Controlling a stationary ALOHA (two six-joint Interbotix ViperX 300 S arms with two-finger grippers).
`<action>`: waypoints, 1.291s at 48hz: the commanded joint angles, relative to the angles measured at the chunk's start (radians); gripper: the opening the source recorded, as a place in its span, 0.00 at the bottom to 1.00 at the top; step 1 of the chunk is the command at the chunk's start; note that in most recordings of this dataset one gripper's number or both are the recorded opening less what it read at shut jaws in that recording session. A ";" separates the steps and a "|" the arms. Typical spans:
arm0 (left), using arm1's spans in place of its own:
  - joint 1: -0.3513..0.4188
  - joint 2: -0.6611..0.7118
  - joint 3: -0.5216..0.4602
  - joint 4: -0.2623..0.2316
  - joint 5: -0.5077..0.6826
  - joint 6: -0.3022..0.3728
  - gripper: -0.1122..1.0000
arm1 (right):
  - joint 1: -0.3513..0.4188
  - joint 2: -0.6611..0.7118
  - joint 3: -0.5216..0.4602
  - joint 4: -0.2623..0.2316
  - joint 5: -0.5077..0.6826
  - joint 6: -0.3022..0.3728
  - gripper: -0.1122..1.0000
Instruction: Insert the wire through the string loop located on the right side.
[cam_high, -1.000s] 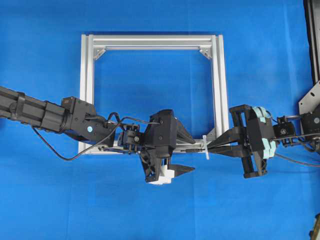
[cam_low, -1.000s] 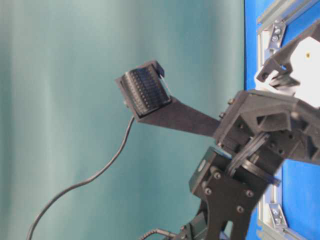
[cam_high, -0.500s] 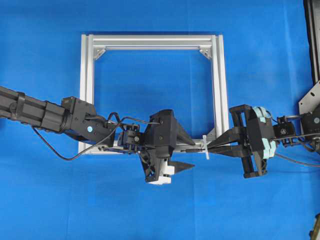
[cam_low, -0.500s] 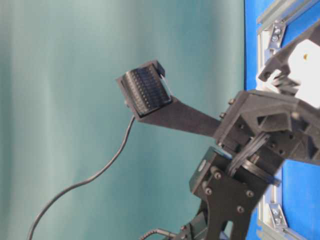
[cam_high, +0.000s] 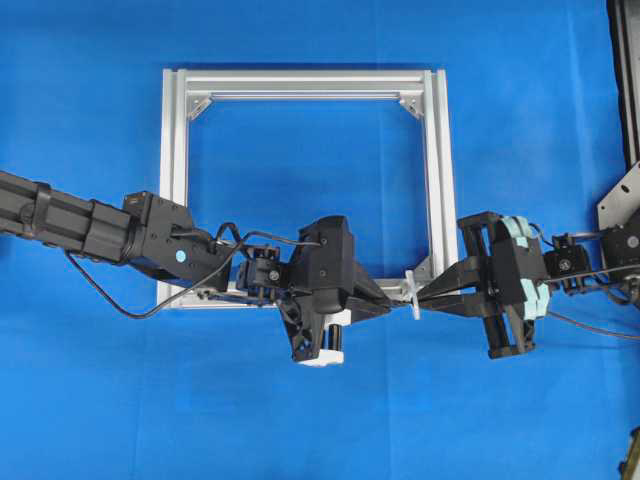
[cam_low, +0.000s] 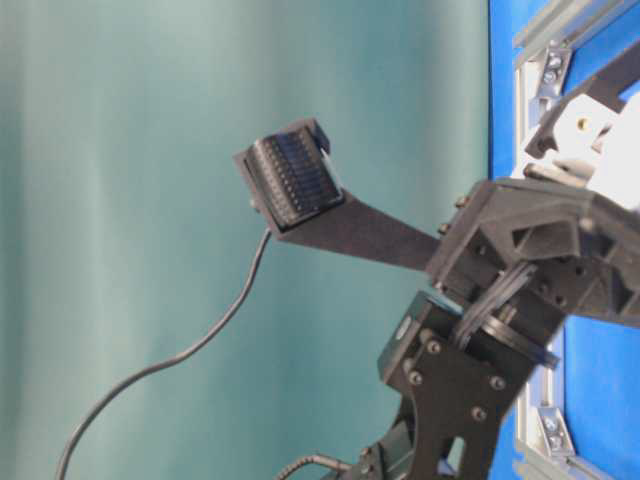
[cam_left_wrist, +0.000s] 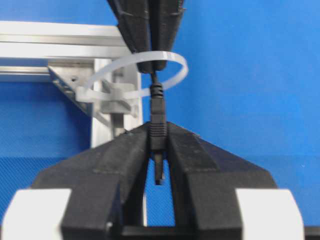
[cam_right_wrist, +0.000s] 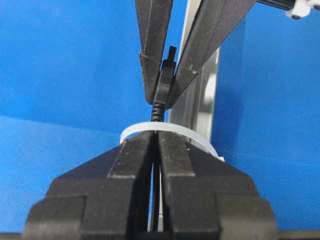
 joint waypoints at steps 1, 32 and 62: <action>-0.005 -0.020 -0.028 0.003 -0.006 -0.002 0.17 | -0.003 -0.006 -0.009 0.000 -0.002 -0.002 0.07; -0.005 -0.018 -0.040 0.003 -0.005 -0.003 0.17 | -0.003 -0.044 0.025 0.014 0.081 0.008 0.77; -0.003 -0.186 0.187 0.003 -0.003 0.009 0.17 | -0.003 -0.044 0.020 0.015 0.086 0.006 0.77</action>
